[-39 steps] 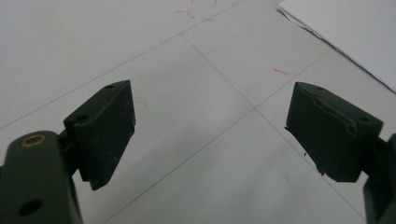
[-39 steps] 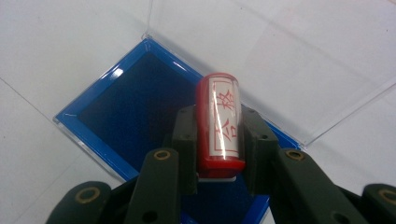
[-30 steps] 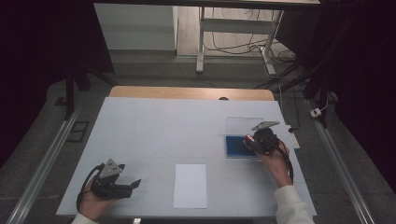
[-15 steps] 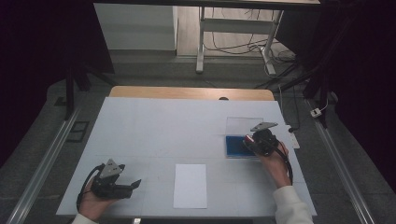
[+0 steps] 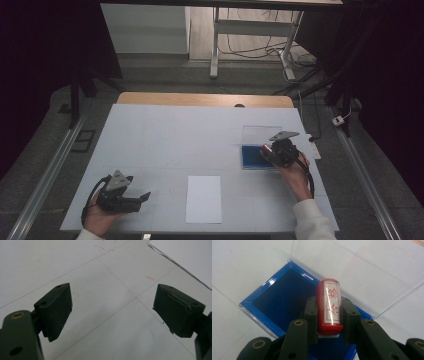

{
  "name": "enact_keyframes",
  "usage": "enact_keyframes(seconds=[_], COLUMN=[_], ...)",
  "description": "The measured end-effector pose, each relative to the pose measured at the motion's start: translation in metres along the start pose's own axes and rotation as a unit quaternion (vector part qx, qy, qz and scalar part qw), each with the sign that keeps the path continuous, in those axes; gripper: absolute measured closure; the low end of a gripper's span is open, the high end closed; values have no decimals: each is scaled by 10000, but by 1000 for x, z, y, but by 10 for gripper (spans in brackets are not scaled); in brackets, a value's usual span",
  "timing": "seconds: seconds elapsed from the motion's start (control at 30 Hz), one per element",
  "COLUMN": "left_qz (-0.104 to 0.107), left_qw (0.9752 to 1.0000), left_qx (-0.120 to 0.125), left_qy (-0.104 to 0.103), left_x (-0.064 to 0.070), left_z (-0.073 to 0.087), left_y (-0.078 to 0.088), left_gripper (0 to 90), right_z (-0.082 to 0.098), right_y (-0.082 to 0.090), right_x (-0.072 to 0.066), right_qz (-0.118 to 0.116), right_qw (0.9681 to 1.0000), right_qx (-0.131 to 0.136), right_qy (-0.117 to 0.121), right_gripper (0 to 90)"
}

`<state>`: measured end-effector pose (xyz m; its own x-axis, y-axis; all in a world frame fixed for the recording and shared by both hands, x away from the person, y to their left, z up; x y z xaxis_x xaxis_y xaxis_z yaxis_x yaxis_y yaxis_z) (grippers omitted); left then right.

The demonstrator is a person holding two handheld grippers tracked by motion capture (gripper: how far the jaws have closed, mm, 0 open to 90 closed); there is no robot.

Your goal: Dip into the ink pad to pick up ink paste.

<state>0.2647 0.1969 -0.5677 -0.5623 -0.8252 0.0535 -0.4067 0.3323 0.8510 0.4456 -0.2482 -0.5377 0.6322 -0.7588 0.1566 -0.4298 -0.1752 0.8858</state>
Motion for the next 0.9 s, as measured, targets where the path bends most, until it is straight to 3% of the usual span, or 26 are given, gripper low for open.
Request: enact_keyframes(seconds=[0.47, 0.53, 0.67, 0.9], left_qz=[-18, -15, -18, -19], left_qw=[10000, 10000, 10000, 10000], left_qx=[-8, -7, -5, -7], left_qy=[-6, -3, 0, 1], left_x=[-1, -1, -2, -2], left_z=[0, 0, 0, 0], left_y=[0, 0, 0, 0], left_gripper=[157, 156, 156, 156], right_z=[-1, -2, -3, -4], right_y=[2, 2, 5, 10], right_x=[1, 2, 2, 3], right_qz=[-12, 67, 88, -5], right_qw=[9999, 9998, 9998, 9998], right_qx=[6, -9, 92, 169], right_qy=[134, 161, 123, 44], right_gripper=[686, 627, 607, 675])
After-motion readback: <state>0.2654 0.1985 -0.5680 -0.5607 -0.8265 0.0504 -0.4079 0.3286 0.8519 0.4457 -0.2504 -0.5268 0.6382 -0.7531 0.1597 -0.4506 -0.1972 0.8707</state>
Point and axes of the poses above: each handheld gripper's, and its own axes: y roughly backward along the jaws, z roughly out of its underside, x roughly to its right, the point moved 7 cm from there along -y, roughly forward along the jaws, and after that the axes turned 15 degrees about -x, right-handed, at the moved point
